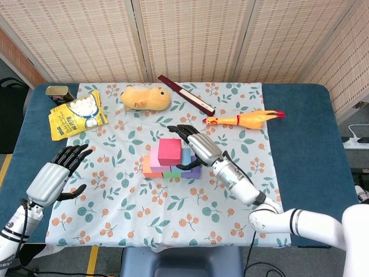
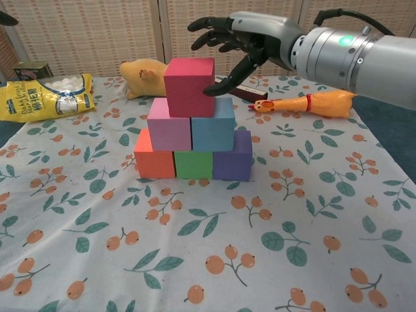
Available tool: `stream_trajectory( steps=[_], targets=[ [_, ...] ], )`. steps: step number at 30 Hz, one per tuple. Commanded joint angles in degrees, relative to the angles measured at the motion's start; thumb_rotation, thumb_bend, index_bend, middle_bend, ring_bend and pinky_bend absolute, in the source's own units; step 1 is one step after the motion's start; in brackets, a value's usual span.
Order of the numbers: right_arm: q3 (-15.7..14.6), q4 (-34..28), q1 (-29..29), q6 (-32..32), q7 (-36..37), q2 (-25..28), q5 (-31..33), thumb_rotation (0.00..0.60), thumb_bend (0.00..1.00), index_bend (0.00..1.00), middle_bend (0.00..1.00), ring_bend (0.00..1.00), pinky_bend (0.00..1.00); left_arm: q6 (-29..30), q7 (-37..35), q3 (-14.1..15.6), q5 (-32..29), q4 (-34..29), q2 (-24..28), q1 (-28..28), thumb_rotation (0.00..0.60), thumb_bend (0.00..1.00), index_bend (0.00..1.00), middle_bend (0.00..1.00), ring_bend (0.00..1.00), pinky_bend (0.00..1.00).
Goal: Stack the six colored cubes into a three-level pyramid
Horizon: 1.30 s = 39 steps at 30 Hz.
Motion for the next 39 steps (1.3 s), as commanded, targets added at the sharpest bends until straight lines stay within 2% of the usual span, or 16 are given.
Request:
stream_trajectory(
  steps=[1, 6, 10, 13, 16, 18, 20, 23, 25, 27, 28, 33, 39],
  targets=[
    [1.9, -5.2, 1.7, -3.4, -4.5, 4.0, 6.3, 0.6, 0.0, 0.0, 0.11, 0.0, 0.01, 0.3, 0.1, -0.1, -0.2, -0.2, 0.1, 0.2, 0.6, 0.32, 0.01, 0.0, 0.0, 0.08],
    [2.9, -12.0, 0.0, -1.2, -6.8, 10.0, 9.1, 0.6, 0.0, 0.0, 0.1, 0.0, 0.0, 0.6, 0.6, -0.4, -1.6, -0.1, 0.5, 0.7, 0.6, 0.32, 0.01, 0.0, 0.0, 0.08],
    [2.3, -17.7, -4.9, 3.9, -7.7, 16.4, 8.0, 0.6, 0.0, 0.0, 0.11, 0.0, 0.0, 1.9, 2.2, -1.1, -4.8, 1.5, -0.3, 1.9, 0.6, 0.32, 0.04, 0.0, 0.0, 0.08],
    [0.7, -21.5, -10.4, 9.5, -7.7, 21.3, 6.0, 0.6, 0.05, 0.0, 0.11, 0.0, 0.06, 2.6, 2.4, -1.7, -8.5, 3.1, -0.9, 3.2, 0.6, 0.32, 0.06, 0.0, 0.0, 0.09],
    [-1.8, -23.1, -17.0, 16.2, -7.1, 25.5, 2.4, 0.6, 0.16, 0.03, 0.14, 0.0, 0.12, 4.0, 2.0, -2.0, -12.1, 5.4, -1.4, 5.2, 0.6, 0.34, 0.08, 0.0, 0.0, 0.1],
    [-4.1, -22.3, -21.5, 20.9, -7.1, 27.4, -0.3, 0.6, 0.2, 0.05, 0.15, 0.01, 0.19, 5.0, 2.6, -2.2, -15.0, 7.4, -1.8, 6.7, 0.6, 0.34, 0.1, 0.01, 0.0, 0.1],
    [-6.1, -21.1, -25.0, 24.2, -6.7, 28.7, -2.1, 0.6, 0.21, 0.06, 0.15, 0.01, 0.21, 5.8, 3.1, -2.3, -17.5, 9.0, -2.3, 8.1, 0.6, 0.34, 0.11, 0.02, 0.0, 0.1],
    [-9.6, -16.3, -31.1, 30.4, -5.4, 29.1, -6.2, 0.6, 0.21, 0.07, 0.15, 0.01, 0.19, 7.2, 3.6, -1.6, -20.4, 11.5, -3.5, 10.9, 0.6, 0.34, 0.12, 0.03, 0.0, 0.1],
    [-11.6, -12.6, -33.9, 33.0, -4.5, 28.2, -8.1, 0.6, 0.21, 0.05, 0.12, 0.0, 0.12, 8.4, 3.5, -0.8, -20.6, 12.1, -4.2, 12.6, 0.6, 0.34, 0.12, 0.04, 0.0, 0.1],
    [-13.6, -8.6, -36.7, 35.1, -2.1, 27.1, -10.0, 0.6, 0.21, 0.01, 0.06, 0.0, 0.02, 10.4, 3.1, 0.3, -19.7, 12.3, -5.1, 14.6, 0.6, 0.34, 0.12, 0.04, 0.0, 0.09],
    [-14.3, -7.1, -37.8, 35.8, -0.8, 26.5, -10.6, 0.6, 0.21, 0.0, 0.05, 0.0, 0.0, 11.6, 3.1, 0.8, -18.9, 12.3, -5.6, 15.5, 0.6, 0.34, 0.12, 0.04, 0.0, 0.09],
    [-17.3, -0.3, -43.2, 41.6, 3.2, 22.3, -15.0, 0.6, 0.21, 0.0, 0.04, 0.0, 0.0, 18.4, 5.3, 3.4, -14.2, 12.3, -9.2, 20.1, 0.6, 0.34, 0.12, 0.03, 0.0, 0.09],
    [-18.9, 3.3, -48.2, 47.6, 4.2, 18.3, -17.9, 0.6, 0.21, 0.0, 0.04, 0.0, 0.0, 23.2, 6.7, 6.1, -9.7, 11.1, -11.9, 24.2, 0.6, 0.34, 0.11, 0.02, 0.0, 0.09]
  ],
)
